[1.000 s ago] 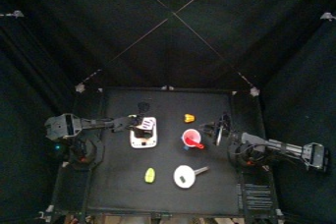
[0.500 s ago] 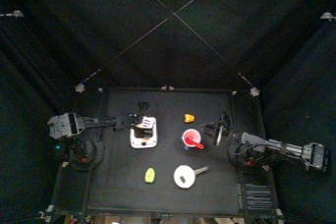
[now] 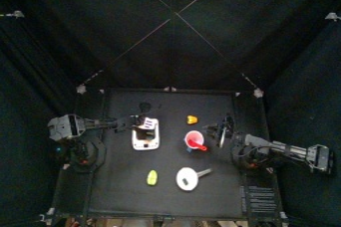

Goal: Grab green sushi piece from stove

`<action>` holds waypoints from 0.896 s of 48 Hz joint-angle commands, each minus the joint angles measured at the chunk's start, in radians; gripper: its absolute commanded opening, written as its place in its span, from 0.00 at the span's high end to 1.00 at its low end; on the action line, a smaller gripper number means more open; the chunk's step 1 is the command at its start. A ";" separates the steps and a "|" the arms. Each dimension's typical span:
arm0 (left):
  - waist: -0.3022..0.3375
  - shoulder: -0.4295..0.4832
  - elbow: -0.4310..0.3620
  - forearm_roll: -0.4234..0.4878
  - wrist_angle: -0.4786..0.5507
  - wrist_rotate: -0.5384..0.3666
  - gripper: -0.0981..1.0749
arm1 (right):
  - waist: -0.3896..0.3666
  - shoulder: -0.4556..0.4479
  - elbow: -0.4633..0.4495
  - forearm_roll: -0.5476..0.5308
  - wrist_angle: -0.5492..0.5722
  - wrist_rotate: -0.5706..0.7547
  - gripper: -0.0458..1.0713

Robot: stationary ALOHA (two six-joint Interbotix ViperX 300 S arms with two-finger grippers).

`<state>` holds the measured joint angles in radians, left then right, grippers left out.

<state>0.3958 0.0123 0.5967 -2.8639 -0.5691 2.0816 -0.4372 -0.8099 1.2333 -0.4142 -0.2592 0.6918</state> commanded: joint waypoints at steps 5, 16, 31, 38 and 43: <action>-0.003 -0.086 -0.011 0.032 0.000 0.003 0.27 | -0.003 0.003 -0.011 0.002 -0.005 -0.002 0.33; -0.031 -0.118 -0.006 0.037 0.000 0.003 0.27 | -0.003 0.003 -0.011 0.003 -0.005 0.000 0.33; -0.034 -0.120 0.002 0.037 0.000 0.003 0.27 | -0.003 0.003 -0.011 0.002 -0.005 0.000 0.33; -0.034 -0.121 0.003 0.038 0.000 0.003 0.27 | -0.003 0.003 -0.009 0.003 -0.005 0.000 0.33; -0.034 -0.121 0.005 0.040 0.000 0.003 0.27 | -0.003 0.003 -0.011 0.003 -0.005 0.000 0.33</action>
